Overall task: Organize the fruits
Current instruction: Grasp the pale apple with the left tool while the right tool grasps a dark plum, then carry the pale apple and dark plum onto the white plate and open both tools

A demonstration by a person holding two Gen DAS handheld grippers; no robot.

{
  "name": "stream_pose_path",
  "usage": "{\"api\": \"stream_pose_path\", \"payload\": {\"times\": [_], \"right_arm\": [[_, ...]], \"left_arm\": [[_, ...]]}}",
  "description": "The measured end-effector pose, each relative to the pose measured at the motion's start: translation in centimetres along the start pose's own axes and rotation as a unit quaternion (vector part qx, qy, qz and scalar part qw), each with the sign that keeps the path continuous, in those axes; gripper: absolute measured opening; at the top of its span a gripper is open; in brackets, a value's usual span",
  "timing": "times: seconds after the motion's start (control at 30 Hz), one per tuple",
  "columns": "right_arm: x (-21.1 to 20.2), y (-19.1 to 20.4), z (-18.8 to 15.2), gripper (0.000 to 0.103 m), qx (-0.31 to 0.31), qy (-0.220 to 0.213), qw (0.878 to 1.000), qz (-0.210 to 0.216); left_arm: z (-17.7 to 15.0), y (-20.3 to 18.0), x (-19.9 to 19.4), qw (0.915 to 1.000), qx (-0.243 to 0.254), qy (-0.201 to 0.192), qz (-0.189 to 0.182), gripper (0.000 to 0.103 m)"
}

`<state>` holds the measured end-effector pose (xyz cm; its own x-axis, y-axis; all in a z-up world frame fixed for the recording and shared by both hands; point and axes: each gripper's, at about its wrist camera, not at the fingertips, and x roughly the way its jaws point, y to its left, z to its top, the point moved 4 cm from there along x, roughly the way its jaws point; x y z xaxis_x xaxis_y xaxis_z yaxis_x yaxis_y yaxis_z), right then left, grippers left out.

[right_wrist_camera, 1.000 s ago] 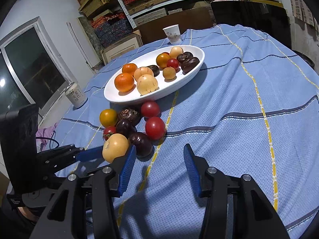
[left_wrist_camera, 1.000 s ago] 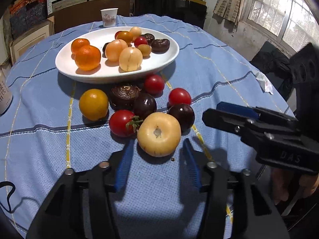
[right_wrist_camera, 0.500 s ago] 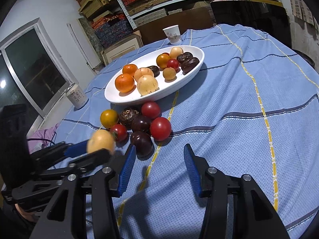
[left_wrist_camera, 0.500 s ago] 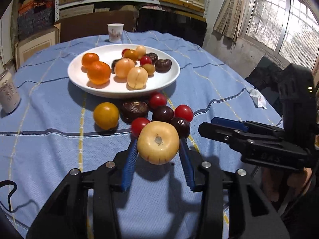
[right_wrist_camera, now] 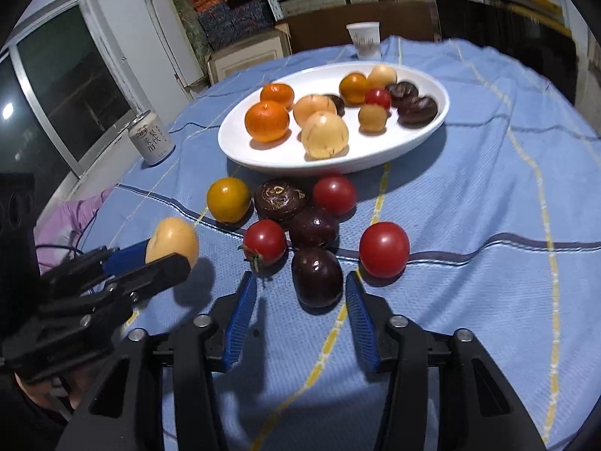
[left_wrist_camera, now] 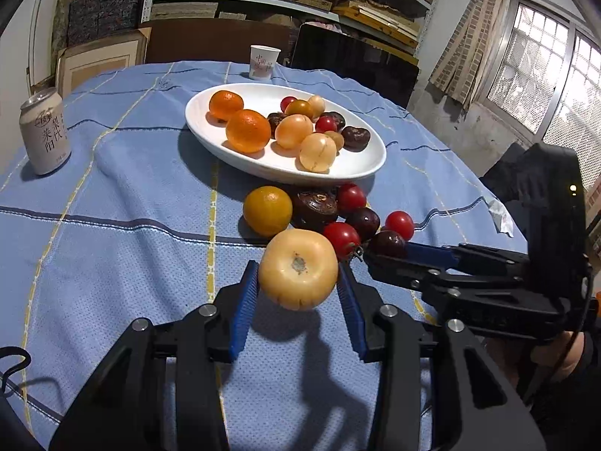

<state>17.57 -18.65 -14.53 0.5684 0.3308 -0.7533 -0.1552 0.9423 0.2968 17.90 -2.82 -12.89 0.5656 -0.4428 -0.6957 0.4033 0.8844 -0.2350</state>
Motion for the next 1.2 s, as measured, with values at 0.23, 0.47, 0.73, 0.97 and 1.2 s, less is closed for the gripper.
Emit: {"api": "stream_pose_path", "payload": {"times": [0.23, 0.47, 0.73, 0.97, 1.2], "right_arm": [[-0.8, -0.4, -0.4, 0.029, 0.02, -0.017, 1.0, 0.007], [-1.4, -0.3, -0.7, 0.028, 0.016, -0.031, 0.999, 0.008], [-2.2, -0.8, -1.1, 0.028, 0.023, -0.045, 0.999, 0.011], [-3.2, -1.0, -1.8, 0.028, 0.016, -0.058, 0.998, -0.002], [-6.5, -2.7, -1.2, 0.028, 0.028, -0.098, 0.995, -0.025]], "left_arm": [[-0.1, -0.1, 0.2, 1.0, 0.0, 0.006, -0.005, 0.041], [-0.2, -0.1, 0.1, 1.0, -0.001, 0.004, -0.005, 0.041], [-0.2, -0.2, 0.1, 1.0, -0.001, 0.006, -0.003, 0.041], [-0.2, 0.0, -0.2, 1.0, 0.0, 0.003, 0.009, 0.041], [1.1, 0.1, -1.8, 0.9995, 0.015, -0.006, 0.026, 0.041]]}}
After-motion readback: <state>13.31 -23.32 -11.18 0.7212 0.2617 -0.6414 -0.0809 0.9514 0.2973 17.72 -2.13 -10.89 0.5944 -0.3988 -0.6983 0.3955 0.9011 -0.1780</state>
